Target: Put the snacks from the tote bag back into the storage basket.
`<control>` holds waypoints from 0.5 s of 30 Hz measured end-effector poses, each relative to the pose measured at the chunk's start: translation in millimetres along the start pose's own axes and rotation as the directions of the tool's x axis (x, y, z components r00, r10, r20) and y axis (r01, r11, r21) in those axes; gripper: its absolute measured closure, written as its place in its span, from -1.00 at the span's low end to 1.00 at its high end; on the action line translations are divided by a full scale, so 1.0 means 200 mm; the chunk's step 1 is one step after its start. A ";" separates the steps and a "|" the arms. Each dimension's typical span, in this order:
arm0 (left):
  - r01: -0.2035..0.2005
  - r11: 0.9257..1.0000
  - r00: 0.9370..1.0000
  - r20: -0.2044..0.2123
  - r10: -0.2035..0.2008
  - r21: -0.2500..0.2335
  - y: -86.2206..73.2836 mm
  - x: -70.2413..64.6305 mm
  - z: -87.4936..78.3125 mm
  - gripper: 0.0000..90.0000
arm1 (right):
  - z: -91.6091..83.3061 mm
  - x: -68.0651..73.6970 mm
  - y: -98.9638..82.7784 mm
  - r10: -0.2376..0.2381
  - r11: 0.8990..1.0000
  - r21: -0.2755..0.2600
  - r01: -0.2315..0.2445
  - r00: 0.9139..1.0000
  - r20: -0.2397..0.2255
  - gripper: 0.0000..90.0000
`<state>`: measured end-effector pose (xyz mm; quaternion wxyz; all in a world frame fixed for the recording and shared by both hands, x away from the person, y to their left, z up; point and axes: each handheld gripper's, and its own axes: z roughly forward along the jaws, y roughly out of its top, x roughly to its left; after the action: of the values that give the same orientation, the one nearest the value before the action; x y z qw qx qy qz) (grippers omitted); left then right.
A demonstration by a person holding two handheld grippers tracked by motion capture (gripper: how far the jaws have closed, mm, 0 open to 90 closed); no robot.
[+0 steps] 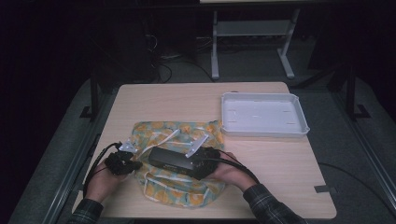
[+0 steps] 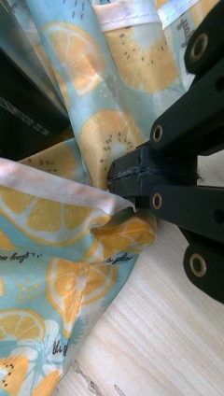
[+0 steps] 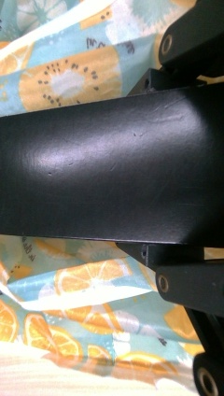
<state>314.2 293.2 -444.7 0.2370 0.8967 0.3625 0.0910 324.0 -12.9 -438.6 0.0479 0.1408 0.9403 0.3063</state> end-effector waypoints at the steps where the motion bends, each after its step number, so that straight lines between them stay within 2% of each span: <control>1: -0.001 1.000 1.000 -0.001 0.001 0.000 0.00 0.00 0.00 1.00 | -0.01 0.00 0.00 -0.006 1.000 -0.001 0.006 1.000 0.003 -0.07; 9: 0.005 1.000 1.000 0.000 -0.005 -0.004 0.00 0.00 0.00 1.00 | -0.08 0.00 0.02 -0.001 1.000 -0.021 0.001 1.000 -0.003 -0.07; 15: 0.003 1.000 1.000 -0.002 -0.003 -0.003 0.00 0.00 0.00 1.00 | -0.16 -0.02 0.04 0.008 0.999 -0.048 -0.008 1.000 0.016 -0.07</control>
<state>313.8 292.5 -444.8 0.2382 0.8956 0.3642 0.0921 324.4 -25.4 -408.7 0.0578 0.1459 0.9316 0.3278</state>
